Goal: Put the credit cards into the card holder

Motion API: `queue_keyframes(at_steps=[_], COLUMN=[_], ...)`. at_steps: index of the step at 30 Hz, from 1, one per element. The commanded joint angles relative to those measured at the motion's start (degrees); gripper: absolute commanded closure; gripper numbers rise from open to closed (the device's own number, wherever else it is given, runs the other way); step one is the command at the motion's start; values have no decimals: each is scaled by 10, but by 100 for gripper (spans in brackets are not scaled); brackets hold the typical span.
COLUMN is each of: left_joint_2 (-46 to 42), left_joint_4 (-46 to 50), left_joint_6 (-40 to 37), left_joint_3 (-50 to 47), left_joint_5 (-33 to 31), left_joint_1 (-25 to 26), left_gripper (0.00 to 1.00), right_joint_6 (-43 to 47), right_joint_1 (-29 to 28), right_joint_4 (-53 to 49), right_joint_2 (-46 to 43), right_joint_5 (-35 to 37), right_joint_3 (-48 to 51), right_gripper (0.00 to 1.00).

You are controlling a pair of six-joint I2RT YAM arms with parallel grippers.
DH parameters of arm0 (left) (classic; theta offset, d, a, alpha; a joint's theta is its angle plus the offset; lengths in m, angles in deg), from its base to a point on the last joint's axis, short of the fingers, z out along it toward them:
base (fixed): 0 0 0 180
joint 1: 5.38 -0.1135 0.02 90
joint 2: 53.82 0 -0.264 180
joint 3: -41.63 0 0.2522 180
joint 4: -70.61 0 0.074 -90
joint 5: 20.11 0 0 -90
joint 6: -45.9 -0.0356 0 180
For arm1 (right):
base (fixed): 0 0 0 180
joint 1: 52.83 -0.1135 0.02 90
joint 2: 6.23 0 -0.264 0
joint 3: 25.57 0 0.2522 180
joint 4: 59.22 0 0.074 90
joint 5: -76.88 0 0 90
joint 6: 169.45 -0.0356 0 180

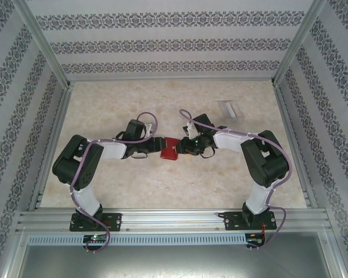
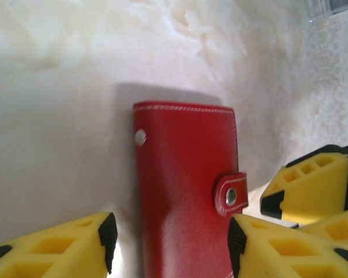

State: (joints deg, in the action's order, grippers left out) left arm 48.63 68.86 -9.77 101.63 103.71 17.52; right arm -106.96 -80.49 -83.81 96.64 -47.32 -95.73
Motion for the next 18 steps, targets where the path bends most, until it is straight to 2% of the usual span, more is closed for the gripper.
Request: queue_keyframes(at_steps=[1, 6, 12, 16, 18], left_joint_2=[31, 59, 88, 86, 80], left_joint_4=[-2, 14, 48, 50, 65], left_joint_6=[-6, 1, -7, -4, -6], left_joint_3=[25, 49, 73, 71, 74], left_joint_5=[23, 46, 50, 41, 38], left_joint_1=[8, 12, 16, 18, 18], left_gripper=[49, 59, 64, 52, 49], right_joint_6=[-19, -41, -57, -70, -85], right_joint_1=[7, 8, 7, 6, 4], right_joint_4=[22, 45, 57, 50, 56], right_joint_2=[-8, 13, 41, 35, 21], right_joint_5=[9, 6, 13, 47, 63], right_joint_3=[11, 0, -10, -3, 12], right_gripper=[59, 63, 67, 68, 66])
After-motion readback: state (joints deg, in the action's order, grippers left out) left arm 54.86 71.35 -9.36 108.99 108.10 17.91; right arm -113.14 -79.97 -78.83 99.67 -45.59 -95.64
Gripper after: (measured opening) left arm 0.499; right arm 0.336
